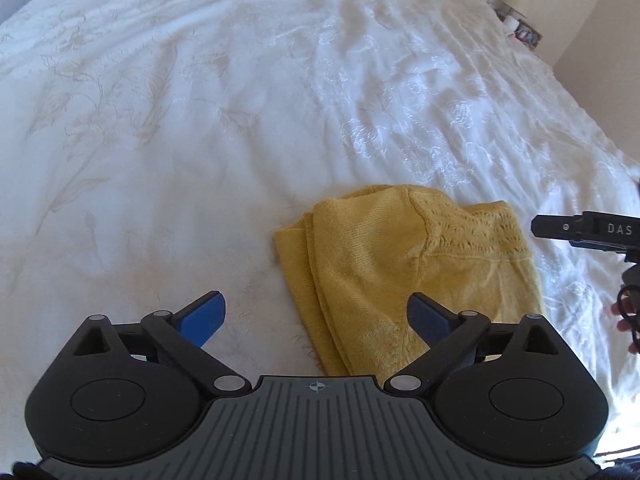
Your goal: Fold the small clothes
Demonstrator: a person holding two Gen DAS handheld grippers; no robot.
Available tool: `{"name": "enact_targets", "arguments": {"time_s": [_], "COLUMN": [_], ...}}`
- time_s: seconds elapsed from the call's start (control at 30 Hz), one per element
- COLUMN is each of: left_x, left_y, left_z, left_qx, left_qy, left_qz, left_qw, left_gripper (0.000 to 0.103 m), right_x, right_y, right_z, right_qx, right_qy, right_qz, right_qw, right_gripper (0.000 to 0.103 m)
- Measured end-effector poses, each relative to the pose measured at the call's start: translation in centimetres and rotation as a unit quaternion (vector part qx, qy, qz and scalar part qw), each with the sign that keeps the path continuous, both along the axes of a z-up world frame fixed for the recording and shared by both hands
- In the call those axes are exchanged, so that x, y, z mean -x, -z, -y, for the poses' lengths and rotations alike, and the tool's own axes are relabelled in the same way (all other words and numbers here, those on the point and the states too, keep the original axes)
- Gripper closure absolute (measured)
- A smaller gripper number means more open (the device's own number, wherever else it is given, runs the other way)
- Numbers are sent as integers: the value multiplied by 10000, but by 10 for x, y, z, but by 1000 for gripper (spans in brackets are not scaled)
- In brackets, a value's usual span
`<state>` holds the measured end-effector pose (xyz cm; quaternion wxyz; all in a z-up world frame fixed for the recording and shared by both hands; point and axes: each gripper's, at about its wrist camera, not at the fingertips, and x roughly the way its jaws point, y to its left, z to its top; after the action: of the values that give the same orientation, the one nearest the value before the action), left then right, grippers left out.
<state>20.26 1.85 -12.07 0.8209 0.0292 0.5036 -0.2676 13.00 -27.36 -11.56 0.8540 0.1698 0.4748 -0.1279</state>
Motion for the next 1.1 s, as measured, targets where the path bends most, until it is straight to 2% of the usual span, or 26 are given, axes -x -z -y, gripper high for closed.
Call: {"name": "enact_targets", "arguments": {"time_s": [0.07,0.23,0.33,0.43,0.53,0.7,0.83,0.93,1.1], "left_x": [12,45,74,103,124,148,164,174,192], "left_y": [-11,-30,-41,-54,-67,-84,-95,-101,-106], "left_z": [-3,-3,1,4,6,10,14,16,27], "left_qx": [-1,25,-128,-447,-608,-723,-785,-850,-1388], "left_qy": [-15,-188,-299,-730,-1082,-1455,-1568,-1586,-1536], "left_qz": [120,174,309,437,547,579,622,621,757], "left_qw": [9999,9997,9990,9954,9908,9850,9825,9817,9754], "left_gripper": [0,0,1,1,2,2,2,2,2], "right_x": [12,36,54,74,98,132,157,169,183], "right_y": [-7,-18,-21,-28,-42,-64,-79,-86,-95], "right_z": [-8,-29,-40,-50,-57,-64,-63,-64,-65], "right_qx": [25,-15,-35,70,264,556,323,213,41], "right_qy": [-37,-512,-830,-1097,-1289,-1277,-1228,-1216,-1108], "right_qz": [107,32,-68,-100,105,110,376,389,451], "right_qw": [9999,9987,9965,9939,9913,9902,9912,9916,9928], "right_gripper": [0,0,0,1,1,1,1,1,1]}}
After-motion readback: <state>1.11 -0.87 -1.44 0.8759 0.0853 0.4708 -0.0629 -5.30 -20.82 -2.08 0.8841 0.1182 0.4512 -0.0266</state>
